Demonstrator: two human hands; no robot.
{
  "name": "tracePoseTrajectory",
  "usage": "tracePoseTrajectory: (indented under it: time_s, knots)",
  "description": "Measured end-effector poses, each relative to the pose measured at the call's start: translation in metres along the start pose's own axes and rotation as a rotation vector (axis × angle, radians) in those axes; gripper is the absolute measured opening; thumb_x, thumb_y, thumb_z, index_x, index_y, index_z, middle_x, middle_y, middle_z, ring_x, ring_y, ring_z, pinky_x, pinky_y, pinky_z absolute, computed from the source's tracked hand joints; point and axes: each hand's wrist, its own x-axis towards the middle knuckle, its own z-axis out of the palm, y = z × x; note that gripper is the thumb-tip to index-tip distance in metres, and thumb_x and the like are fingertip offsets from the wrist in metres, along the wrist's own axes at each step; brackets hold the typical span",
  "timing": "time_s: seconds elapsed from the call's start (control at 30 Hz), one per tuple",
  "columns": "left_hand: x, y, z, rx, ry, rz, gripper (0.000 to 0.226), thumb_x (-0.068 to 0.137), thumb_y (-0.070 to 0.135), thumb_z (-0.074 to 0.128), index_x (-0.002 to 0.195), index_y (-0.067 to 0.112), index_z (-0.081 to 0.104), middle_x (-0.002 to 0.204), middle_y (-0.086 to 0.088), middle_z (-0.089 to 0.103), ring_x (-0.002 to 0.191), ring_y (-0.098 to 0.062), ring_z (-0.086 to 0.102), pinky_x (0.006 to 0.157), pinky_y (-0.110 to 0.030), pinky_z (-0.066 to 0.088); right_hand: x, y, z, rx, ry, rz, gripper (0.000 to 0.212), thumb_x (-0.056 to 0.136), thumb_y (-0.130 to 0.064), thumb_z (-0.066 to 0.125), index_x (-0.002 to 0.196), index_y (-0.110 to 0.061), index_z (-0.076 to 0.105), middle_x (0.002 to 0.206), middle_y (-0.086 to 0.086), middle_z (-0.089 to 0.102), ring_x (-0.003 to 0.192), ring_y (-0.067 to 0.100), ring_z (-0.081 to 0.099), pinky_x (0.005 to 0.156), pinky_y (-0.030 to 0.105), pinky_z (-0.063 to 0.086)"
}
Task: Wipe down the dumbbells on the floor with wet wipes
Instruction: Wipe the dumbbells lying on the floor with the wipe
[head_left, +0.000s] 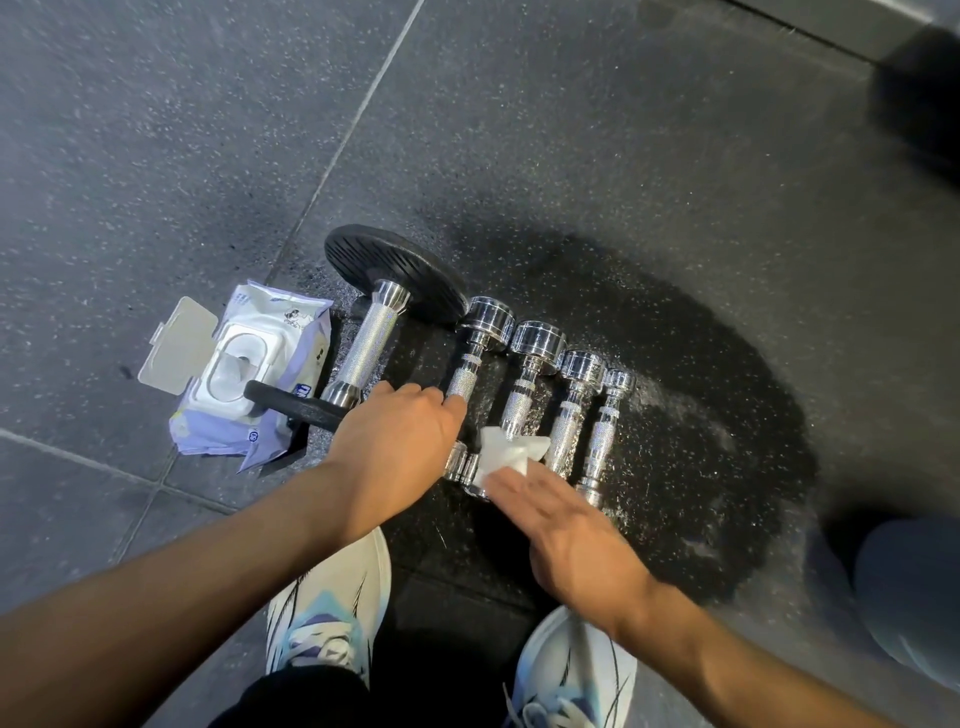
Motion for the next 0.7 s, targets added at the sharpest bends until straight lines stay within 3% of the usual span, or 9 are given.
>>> tracePoseTrajectory:
  time_s: [0.1, 0.17, 0.27, 0.4, 0.57, 0.7]
  knots:
    - [0.000, 0.000, -0.001, 0.016, 0.004, 0.007, 0.034, 0.088, 0.001, 0.048, 0.118, 0.017, 0.049, 0.108, -0.003, 0.063, 0.098, -0.025, 0.059, 0.077, -0.036, 0.033, -0.015, -0.007, 0.018, -0.089, -0.062, -0.136, 0.068, 0.082, -0.016, 0.044, 0.150, -0.013, 0.049, 0.154, 0.003, 0.048, 0.152, 0.028, 0.026, 0.123, 0.043, 0.017]
    - [-0.001, 0.000, -0.001, 0.027, 0.006, 0.013, 0.033, 0.089, 0.002, 0.046, 0.119, 0.016, 0.050, 0.108, -0.004, 0.063, 0.098, -0.025, 0.059, 0.077, -0.036, 0.032, -0.019, -0.004, 0.028, -0.110, -0.073, -0.189, 0.061, 0.091, -0.022, 0.037, 0.150, -0.016, 0.050, 0.154, 0.002, 0.050, 0.154, 0.028, 0.021, 0.124, 0.043, 0.011]
    - [-0.001, 0.000, 0.000, 0.034, 0.012, 0.019, 0.031, 0.090, 0.003, 0.044, 0.118, 0.017, 0.050, 0.107, -0.003, 0.063, 0.097, -0.025, 0.059, 0.078, -0.037, 0.034, -0.007, 0.002, 0.022, -0.190, -0.132, -0.263, 0.053, 0.099, -0.034, 0.041, 0.148, -0.020, 0.053, 0.148, -0.004, 0.057, 0.156, 0.027, 0.018, 0.125, 0.050, 0.005]
    - [0.000, 0.000, -0.001, 0.026, 0.009, 0.012, 0.027, 0.091, 0.007, 0.047, 0.116, 0.017, 0.050, 0.108, -0.003, 0.064, 0.099, -0.025, 0.059, 0.084, -0.037, 0.039, 0.018, 0.003, 0.013, -0.208, -0.202, -0.274, 0.045, 0.100, -0.042, 0.048, 0.140, -0.024, 0.057, 0.141, -0.006, 0.057, 0.153, 0.028, 0.027, 0.122, 0.062, 0.013]
    - [-0.001, 0.001, -0.001, 0.058, 0.025, 0.027, 0.025, 0.096, 0.011, 0.038, 0.117, 0.018, 0.050, 0.111, -0.003, 0.064, 0.102, -0.025, 0.059, 0.086, -0.038, 0.040, 0.036, -0.002, 0.018, -0.160, -0.189, -0.240, 0.030, 0.100, -0.037, 0.048, 0.124, -0.025, 0.062, 0.137, -0.008, 0.055, 0.144, 0.028, 0.035, 0.120, 0.061, 0.017]
    - [-0.001, 0.001, 0.000, 0.059, 0.013, 0.024, 0.025, 0.095, 0.012, 0.041, 0.117, 0.018, 0.050, 0.111, -0.002, 0.064, 0.102, -0.025, 0.060, 0.086, -0.038, 0.040, 0.031, 0.002, 0.020, -0.112, -0.120, -0.242, 0.032, 0.100, -0.035, 0.048, 0.125, -0.024, 0.066, 0.138, -0.006, 0.058, 0.147, 0.026, 0.036, 0.121, 0.060, 0.018]
